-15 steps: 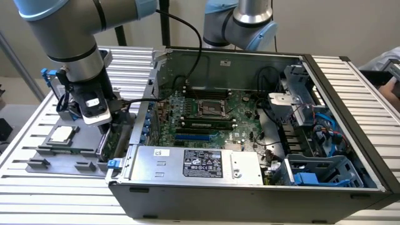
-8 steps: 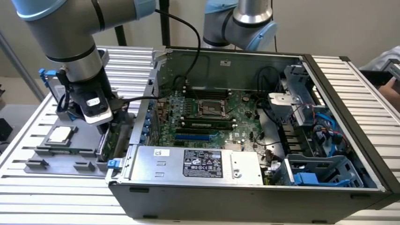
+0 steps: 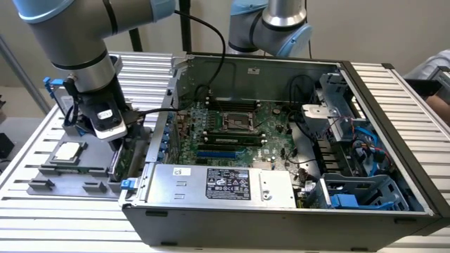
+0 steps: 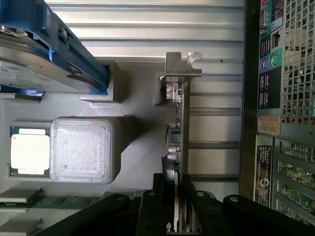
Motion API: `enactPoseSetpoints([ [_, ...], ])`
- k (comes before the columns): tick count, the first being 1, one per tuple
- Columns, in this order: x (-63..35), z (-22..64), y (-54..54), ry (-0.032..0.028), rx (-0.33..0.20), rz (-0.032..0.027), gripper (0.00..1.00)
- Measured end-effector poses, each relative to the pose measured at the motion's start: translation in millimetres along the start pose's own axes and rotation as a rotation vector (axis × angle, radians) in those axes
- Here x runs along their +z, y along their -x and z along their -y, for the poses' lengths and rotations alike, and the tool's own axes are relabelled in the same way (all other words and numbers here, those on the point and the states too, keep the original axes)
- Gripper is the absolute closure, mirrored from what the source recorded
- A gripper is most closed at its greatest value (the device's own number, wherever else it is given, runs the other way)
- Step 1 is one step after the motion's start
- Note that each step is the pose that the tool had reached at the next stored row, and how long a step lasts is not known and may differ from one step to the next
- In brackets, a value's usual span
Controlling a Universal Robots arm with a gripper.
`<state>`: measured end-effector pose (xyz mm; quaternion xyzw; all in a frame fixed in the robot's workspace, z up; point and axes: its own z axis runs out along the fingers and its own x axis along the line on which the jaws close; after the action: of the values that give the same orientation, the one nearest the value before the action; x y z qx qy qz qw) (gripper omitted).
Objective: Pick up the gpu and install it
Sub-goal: 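Pick up the gpu and move the gpu toward the slot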
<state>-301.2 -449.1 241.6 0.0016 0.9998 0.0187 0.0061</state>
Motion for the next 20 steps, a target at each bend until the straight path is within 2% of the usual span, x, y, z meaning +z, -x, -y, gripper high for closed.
enactPoseSetpoints([
  [4, -11.4, -0.5, 0.2, 0.0, 0.0, 0.0001, 1.0],
  [16, -65.8, -2.3, 0.9, 0.0, 0.0, 0.0, 1.0],
  [17, -74.7, -2.4, 1.1, 0.0, -0.001, 0.0, 1.0],
  [20, -88.6, -2.1, 1.9, 0.0, -0.002, -0.0001, 1.0],
])
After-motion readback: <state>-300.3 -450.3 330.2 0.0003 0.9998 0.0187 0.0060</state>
